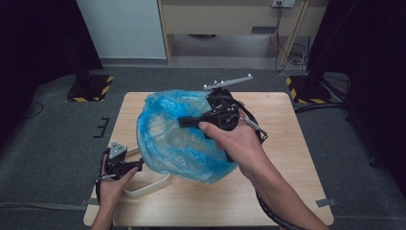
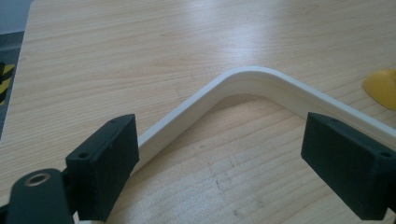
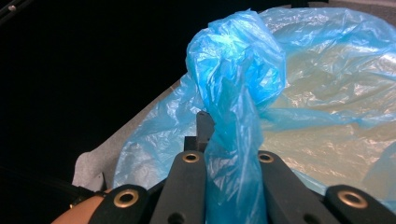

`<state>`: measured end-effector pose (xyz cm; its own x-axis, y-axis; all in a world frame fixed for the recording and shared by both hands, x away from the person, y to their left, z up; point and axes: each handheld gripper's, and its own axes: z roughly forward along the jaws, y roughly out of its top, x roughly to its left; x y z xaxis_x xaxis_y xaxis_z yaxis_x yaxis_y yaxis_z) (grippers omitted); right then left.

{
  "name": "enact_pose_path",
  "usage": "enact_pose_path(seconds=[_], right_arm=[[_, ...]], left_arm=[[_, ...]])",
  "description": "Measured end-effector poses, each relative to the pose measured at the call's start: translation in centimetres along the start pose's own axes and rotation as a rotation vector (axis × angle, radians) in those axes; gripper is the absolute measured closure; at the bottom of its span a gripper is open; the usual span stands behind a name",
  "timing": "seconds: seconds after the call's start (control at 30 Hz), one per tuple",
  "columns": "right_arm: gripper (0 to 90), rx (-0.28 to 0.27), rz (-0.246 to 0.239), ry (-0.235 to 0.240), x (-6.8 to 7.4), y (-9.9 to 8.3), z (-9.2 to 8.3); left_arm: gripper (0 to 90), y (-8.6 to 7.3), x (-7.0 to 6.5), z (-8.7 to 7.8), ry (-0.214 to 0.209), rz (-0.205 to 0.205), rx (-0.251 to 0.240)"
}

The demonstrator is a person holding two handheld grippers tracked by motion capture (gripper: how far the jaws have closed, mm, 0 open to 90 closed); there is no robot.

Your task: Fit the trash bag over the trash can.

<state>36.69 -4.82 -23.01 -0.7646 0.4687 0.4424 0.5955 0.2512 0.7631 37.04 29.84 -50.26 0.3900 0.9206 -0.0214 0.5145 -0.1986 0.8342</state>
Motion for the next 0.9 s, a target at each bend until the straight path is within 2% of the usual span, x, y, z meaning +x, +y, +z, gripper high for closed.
enact_pose_path(seconds=[0.73, 0.9], right_arm=[[88.1, 0.052, -0.019, 0.013, 0.5, -1.0, 0.7], [87.7, 0.069, -0.008, 0.022, 0.4, -1.4, 0.8]], left_arm=[[10.5, 0.0, 0.0, 0.1, 0.001, -0.001, 0.003], [10.6, 0.0, 0.0, 0.0, 0.0, 0.001, 0.003]])
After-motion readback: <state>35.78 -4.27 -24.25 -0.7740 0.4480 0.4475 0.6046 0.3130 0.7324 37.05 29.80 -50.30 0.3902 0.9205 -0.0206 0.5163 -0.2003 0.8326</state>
